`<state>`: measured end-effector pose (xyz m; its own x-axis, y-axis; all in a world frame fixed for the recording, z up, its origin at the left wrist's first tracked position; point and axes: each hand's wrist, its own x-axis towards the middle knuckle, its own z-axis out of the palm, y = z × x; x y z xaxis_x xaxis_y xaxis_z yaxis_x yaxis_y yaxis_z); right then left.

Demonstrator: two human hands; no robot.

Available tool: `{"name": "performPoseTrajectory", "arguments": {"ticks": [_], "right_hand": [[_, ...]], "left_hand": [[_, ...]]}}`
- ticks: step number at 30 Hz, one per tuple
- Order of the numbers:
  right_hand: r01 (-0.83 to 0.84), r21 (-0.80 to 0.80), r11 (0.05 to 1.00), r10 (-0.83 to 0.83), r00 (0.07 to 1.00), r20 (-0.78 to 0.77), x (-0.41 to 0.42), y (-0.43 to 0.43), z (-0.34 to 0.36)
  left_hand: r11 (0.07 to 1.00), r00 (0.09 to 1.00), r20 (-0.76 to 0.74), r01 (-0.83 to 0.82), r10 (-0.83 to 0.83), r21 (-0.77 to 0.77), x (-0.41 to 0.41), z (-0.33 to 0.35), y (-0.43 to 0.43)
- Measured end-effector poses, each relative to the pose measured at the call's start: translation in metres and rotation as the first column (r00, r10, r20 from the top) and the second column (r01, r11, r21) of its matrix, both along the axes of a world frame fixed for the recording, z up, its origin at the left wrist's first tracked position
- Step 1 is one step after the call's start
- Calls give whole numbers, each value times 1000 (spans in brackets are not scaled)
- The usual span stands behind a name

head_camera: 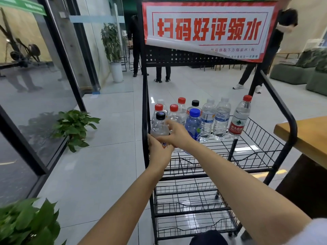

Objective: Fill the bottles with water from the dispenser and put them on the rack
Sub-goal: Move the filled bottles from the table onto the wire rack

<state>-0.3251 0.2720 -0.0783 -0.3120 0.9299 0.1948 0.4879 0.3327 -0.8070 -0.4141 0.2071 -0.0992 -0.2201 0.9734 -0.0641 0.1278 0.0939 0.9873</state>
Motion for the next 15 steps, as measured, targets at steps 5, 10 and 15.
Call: {"name": "performPoseTrajectory", "arguments": {"ticks": [5, 10, 15], "right_hand": [[-9, -59, 998, 8, 1000, -4, 8, -6, -4], [-17, -135, 991, 5, 996, -87, 12, -16, -3], [54, -71, 996, -63, 988, -138, 13, -26, -8]], "left_hand": [[999, 1000, -24, 13, -14, -37, 3, 0, -3], [999, 1000, -19, 23, -24, -28, 5, -1, -14], [998, 998, 13, 61, -60, -24, 4, -4, -31]]}}
